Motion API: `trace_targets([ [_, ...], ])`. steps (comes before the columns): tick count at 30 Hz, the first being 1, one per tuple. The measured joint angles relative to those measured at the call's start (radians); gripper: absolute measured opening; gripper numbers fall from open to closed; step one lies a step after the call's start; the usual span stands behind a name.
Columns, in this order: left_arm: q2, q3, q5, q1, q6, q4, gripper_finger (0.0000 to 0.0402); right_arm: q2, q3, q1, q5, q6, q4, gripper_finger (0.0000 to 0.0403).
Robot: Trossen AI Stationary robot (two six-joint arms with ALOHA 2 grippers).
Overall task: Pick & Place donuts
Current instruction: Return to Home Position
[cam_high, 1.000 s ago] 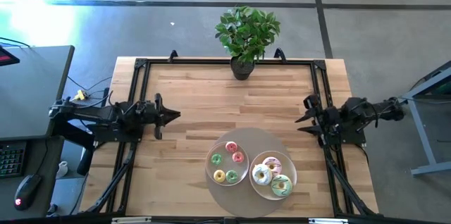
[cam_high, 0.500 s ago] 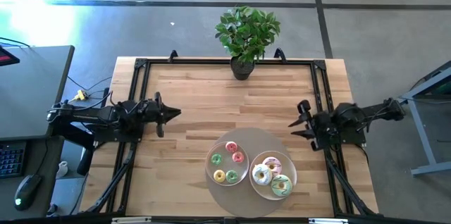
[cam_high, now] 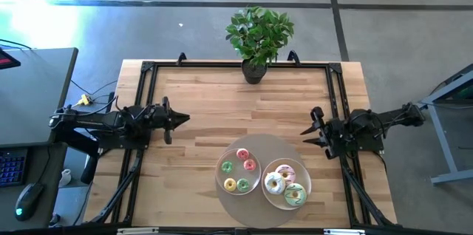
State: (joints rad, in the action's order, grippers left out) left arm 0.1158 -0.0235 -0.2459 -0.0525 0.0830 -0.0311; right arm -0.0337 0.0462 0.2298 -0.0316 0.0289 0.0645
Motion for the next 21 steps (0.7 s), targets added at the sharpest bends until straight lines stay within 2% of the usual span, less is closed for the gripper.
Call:
trace_targets([
  [2, 0.000, 0.000, 0.000, 0.000, 0.000, 0.000, 0.0034, 0.001, -0.029, 0.000, 0.007, 0.022, 0.053, 0.0119],
  [8, 0.000, 0.000, 0.000, 0.000, 0.000, 0.000, 0.0034, -0.007, -0.036, 0.000, 0.053, -0.006, 0.042, 0.0119],
  [21, 0.000, 0.001, 0.000, 0.000, 0.000, 0.001, 0.0034, -0.007, -0.036, 0.000, 0.054, -0.030, -0.006, 0.0119],
])
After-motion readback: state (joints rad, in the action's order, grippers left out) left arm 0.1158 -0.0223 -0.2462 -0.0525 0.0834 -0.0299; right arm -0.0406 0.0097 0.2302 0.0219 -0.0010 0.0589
